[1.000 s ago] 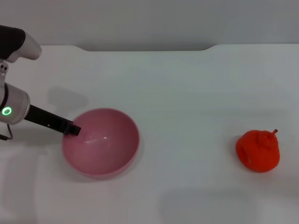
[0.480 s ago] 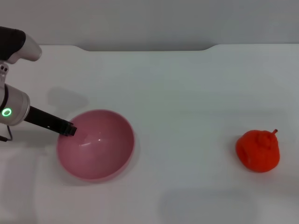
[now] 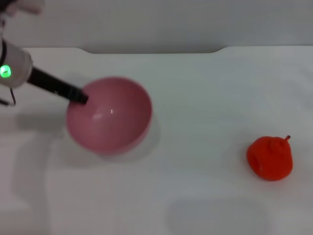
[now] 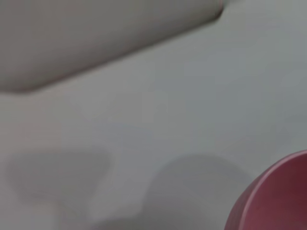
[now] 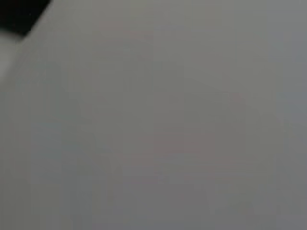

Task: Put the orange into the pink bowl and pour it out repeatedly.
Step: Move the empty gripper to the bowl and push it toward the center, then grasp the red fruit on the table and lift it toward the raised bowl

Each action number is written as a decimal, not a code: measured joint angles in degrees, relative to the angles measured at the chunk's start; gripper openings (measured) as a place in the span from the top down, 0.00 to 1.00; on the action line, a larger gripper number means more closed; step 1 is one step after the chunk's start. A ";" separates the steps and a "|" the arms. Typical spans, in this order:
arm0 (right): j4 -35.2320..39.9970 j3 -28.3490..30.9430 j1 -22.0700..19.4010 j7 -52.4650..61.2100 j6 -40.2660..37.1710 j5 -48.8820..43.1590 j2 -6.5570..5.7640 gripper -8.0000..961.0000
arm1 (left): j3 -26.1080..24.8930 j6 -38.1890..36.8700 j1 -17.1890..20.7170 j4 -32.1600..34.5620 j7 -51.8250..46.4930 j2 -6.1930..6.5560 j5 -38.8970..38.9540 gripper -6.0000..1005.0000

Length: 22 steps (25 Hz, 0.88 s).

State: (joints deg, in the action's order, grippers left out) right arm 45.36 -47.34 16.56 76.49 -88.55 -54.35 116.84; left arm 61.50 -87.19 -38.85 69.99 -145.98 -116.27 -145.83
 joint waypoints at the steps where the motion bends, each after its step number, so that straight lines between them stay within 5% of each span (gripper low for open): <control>1: 4.85 0.16 0.24 4.34 -0.01 -3.39 -0.16 0.29 | -0.93 -0.48 -0.81 0.01 0.24 0.21 -0.01 0.95; 8: 35.65 5.72 7.34 38.56 -5.82 -42.21 -3.81 0.29 | -1.88 -1.94 -2.13 0.84 1.06 1.13 -0.07 0.95; 14: 40.20 6.61 15.44 49.66 -18.54 -67.17 -6.30 0.29 | -2.02 -2.89 -1.89 0.95 1.14 1.56 -0.09 0.95; 17: 39.59 2.84 17.02 49.98 -21.55 -76.87 -5.72 0.29 | -2.04 -3.60 -2.02 1.02 1.19 1.78 -0.08 0.95; 22: 38.99 -4.67 15.80 49.36 -22.03 -86.49 -2.64 0.29 | -2.07 -4.40 -2.31 1.09 1.22 1.85 -0.07 0.95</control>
State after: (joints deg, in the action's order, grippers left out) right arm 84.36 -52.01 32.36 125.85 -110.58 -140.85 114.20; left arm 59.43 -91.58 -41.17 71.07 -144.76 -114.43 -145.90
